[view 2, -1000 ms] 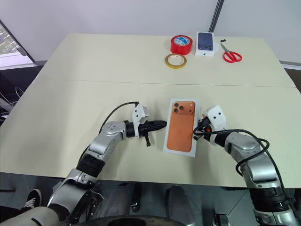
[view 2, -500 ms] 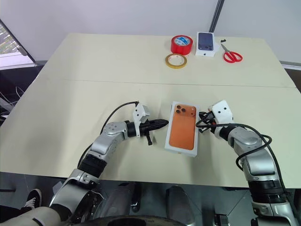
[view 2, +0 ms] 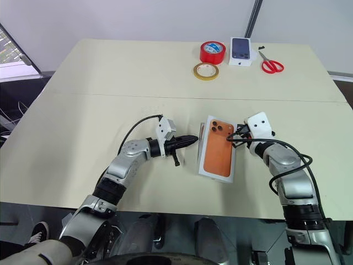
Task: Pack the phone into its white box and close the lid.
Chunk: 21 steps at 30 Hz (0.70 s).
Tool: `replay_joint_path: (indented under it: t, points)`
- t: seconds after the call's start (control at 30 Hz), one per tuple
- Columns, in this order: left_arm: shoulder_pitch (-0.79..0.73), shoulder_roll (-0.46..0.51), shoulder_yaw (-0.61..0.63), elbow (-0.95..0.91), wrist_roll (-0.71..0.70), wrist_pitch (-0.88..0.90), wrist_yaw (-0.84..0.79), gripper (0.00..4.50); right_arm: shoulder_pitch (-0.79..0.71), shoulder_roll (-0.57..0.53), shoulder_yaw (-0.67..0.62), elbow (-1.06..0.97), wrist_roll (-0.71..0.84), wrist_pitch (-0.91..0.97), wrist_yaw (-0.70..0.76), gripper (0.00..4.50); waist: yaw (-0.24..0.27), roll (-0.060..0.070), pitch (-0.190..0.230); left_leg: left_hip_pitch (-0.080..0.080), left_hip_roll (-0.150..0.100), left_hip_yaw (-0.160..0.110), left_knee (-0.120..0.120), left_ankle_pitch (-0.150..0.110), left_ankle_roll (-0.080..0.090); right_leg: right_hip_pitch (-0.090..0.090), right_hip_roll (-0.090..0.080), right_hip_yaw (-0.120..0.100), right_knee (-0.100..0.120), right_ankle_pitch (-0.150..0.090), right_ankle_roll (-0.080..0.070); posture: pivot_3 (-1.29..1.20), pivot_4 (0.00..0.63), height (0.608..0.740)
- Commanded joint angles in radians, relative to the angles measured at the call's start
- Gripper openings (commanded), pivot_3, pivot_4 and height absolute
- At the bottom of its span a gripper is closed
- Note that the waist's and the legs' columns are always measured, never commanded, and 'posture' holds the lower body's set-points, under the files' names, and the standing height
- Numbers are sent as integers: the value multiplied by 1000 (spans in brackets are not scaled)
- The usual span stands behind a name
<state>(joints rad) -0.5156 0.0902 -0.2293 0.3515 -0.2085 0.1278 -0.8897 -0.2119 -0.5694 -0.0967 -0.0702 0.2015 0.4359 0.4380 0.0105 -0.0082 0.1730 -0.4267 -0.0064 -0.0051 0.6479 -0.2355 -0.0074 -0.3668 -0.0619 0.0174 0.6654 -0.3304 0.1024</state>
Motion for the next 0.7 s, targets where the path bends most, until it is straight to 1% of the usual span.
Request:
replay_joint_path:
  t: [0.03, 0.17, 0.23, 0.43, 0.53, 0.63, 0.7]
  points:
    - [-7, 4, 37, -35, -27, 1, 9, 0, -23, 23, -28, -23, 11, -8, -13, 75, 0, 0, 0, 0, 0, 0, 0, 0, 0, 0, 0, 0, 0, 0, 0, 0, 150, 740]
    - [-13, 9, 44, -28, -27, 0, 9, 0, -64, 46, -13, 2, -31, 1, -65, 75, -1, 0, 0, 0, 0, 0, 0, 0, 0, 0, 0, 0, 0, 0, 0, 0, 150, 740]
    - [-9, 9, 41, -34, -28, 7, 9, 0, -82, 44, 17, 29, -84, -2, -97, 75, -1, 0, 0, 0, 0, 0, 0, 0, 0, 0, 0, 0, 1, 0, 0, 0, 150, 740]
    - [10, 9, 36, -60, -32, 22, 13, 0, -91, 33, 13, 59, -129, -10, -117, 75, 0, 0, 0, 0, 0, 0, 0, 0, 0, 0, 0, 0, 1, 0, 0, 0, 150, 740]
    - [19, 12, 34, -72, -33, 29, 14, 0, -97, 30, -46, 38, -82, -30, -97, 75, 0, 0, 0, 0, 0, 0, 0, 0, 0, 0, 0, 0, 1, 0, 0, 0, 150, 740]
    - [23, 14, 35, -81, -35, 33, 16, 0, -99, 48, -138, -8, 35, -29, -51, 75, 0, 0, 0, 0, 0, 0, 0, 0, 0, 0, 0, 0, 1, 0, 0, 0, 150, 740]
    - [22, 14, 37, -85, -37, 36, 15, 0, -79, 57, -168, -68, 130, -8, 12, 75, 0, 0, 0, 0, 0, 0, 0, 0, 0, 0, 0, 0, 1, 0, 0, 0, 150, 740]
